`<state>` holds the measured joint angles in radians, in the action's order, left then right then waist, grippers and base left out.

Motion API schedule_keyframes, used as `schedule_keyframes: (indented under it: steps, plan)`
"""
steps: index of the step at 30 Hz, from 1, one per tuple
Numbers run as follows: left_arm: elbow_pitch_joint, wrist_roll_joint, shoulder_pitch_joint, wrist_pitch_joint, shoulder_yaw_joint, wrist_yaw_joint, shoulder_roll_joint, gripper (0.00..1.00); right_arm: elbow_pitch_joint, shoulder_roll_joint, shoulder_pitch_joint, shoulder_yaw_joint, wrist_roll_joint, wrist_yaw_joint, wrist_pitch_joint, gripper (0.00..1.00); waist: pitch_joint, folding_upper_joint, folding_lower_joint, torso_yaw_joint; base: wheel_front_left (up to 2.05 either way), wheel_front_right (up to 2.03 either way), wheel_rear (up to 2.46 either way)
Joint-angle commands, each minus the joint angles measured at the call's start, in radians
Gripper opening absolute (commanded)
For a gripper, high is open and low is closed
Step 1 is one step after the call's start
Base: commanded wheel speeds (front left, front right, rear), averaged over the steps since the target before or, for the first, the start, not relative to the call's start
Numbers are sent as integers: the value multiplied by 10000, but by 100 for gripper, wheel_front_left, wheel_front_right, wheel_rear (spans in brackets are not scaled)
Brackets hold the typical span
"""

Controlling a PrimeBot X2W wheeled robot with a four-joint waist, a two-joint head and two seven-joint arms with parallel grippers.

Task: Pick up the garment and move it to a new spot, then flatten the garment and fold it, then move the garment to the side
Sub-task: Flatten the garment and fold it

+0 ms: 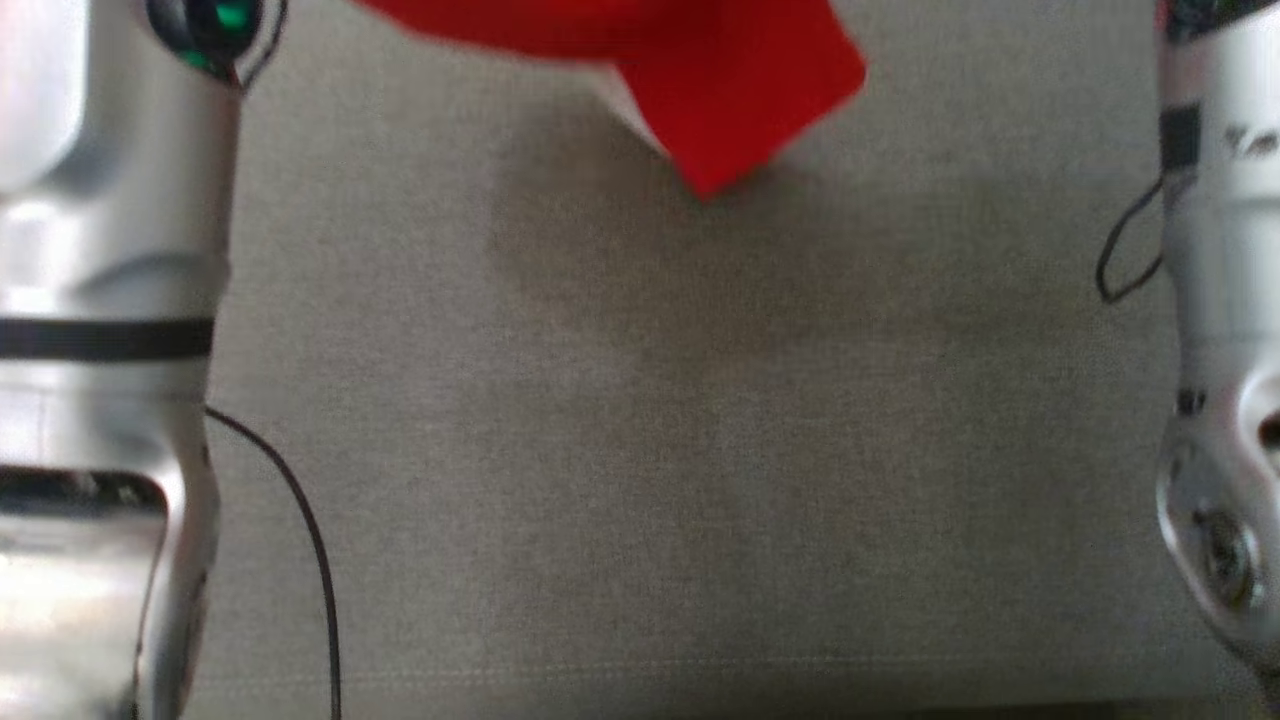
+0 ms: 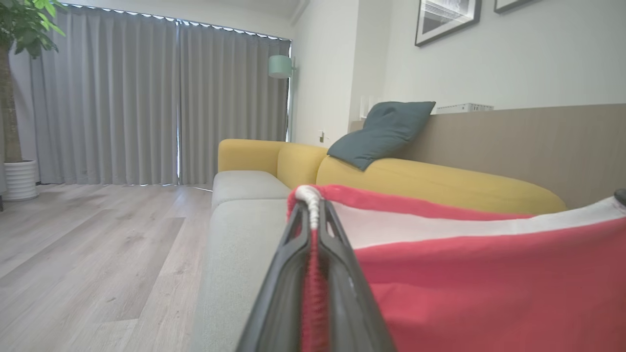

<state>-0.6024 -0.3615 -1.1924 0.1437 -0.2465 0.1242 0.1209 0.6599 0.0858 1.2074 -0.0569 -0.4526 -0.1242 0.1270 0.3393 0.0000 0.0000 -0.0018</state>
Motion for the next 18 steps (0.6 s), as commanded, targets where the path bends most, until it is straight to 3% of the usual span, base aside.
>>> schedule_keyframes:
  steps: [1,6,10,18]
  plan:
    - [211,38,-705,220,239,35,395,0,-211,-246,658,-6,152,-65,238,0,585,0,0,-163,0,0,0]
    - [-341,-141,-1906,1050,484,47,227,0,555,-339,1880,341,482,-65,1092,0,1187,0,0,-353,0,0,0]
    - [-96,-614,-1950,1169,666,59,76,0,405,-351,1935,58,98,-65,1309,0,1435,0,0,-466,0,0,0]
    - [1410,-1513,1576,1178,925,63,-79,0,-1484,-354,-863,-600,-887,-65,1344,0,1319,0,0,-505,0,0,0]
